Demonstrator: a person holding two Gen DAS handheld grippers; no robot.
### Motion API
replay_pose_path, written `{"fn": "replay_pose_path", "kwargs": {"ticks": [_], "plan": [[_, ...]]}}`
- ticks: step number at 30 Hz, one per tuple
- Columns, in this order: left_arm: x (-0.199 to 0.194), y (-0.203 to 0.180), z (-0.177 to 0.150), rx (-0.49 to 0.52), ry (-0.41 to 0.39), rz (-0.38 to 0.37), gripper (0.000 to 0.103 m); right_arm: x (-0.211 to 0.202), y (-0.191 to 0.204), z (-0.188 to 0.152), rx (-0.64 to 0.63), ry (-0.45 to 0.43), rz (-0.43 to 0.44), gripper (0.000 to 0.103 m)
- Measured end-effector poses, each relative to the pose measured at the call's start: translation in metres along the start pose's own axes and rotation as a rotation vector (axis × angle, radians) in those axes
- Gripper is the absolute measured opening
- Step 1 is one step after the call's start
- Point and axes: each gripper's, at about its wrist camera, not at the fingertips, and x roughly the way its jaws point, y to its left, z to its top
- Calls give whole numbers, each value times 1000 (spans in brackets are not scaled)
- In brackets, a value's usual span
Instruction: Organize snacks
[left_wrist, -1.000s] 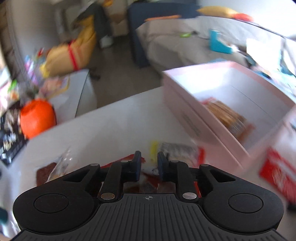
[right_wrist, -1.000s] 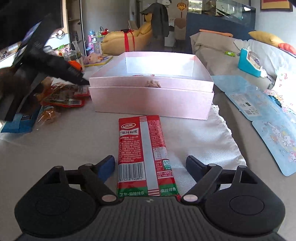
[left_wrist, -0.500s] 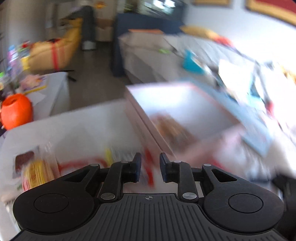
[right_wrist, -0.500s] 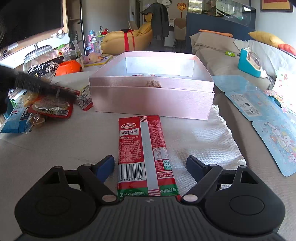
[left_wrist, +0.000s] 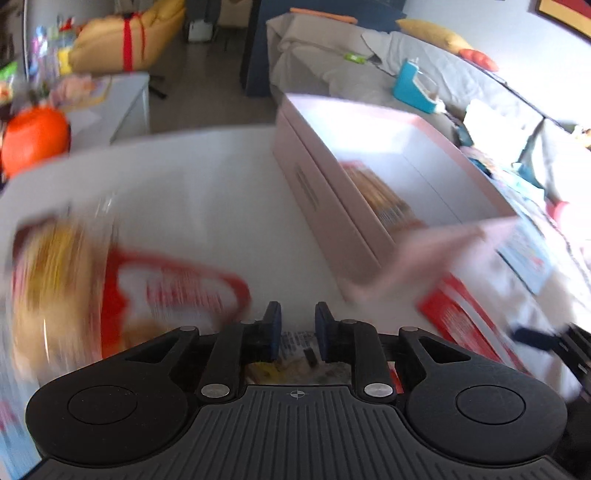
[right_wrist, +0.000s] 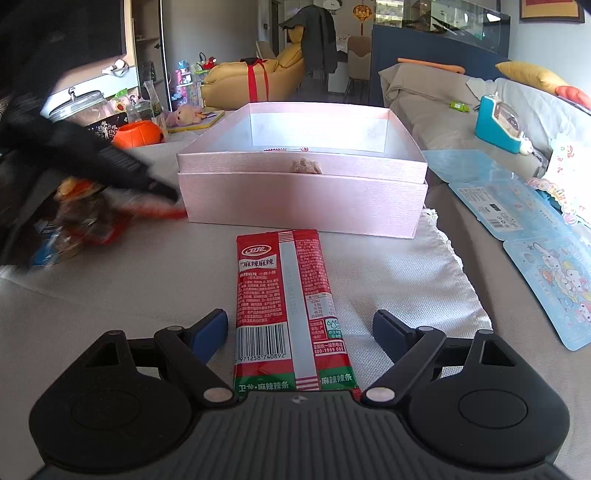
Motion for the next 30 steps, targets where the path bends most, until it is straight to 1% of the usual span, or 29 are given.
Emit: {"fn": "replay_pose_path", "kwargs": {"ticks": [2,3,4,6,7,8,10,12,13,16,17,18,20,21,24,26,27,28,30], "plan": [[-14,-5,-12,-16,-9,-38,24,0,0,0,0,0,0,87],[-22,-7,-17,-16,-25,-41,25,0,0,0,0,0,0,87],[-33,-8,-23,-14,-53,-26,25,0,0,0,0,0,0,87],[-50,-11,-30,-14,-104,31,25,0,0,0,1,0,1,87],[-58,-10,-33,-27,-118,57,25,0,0,0,0,0,1,87],[-63,-9,-35,-46,-118,67,25,0,0,0,0,0,1,87],[-69,-6,-37,-89,-88,62,25,0,0,0,1,0,1,87],[-67,-7,-41,-112,-36,34,25,0,0,0,2,0,2,87],[-65,-10,-44,-108,-2,6,25,1,0,0,2,0,3,87],[-55,-25,-58,-77,116,-110,25,1,0,0,3,0,3,87],[-50,-31,-61,-60,148,-133,25,1,0,0,3,0,3,87],[-46,-34,-63,-46,167,-140,25,1,0,0,3,0,3,87],[-43,-34,-62,-41,157,-114,25,1,0,0,2,0,3,87],[-43,-32,-60,-48,137,-85,25,1,0,0,3,0,3,87],[-45,-22,-49,-42,55,65,25,1,0,0,3,0,3,87],[-47,-16,-45,-46,14,130,25,1,0,0,3,0,3,87],[-49,-12,-44,-63,-5,144,25,1,0,0,3,0,3,87],[-51,-7,-44,-86,-20,143,25,0,0,0,4,0,4,87],[-54,1,-44,-130,-42,119,25,1,-1,0,9,-2,12,87]]}}
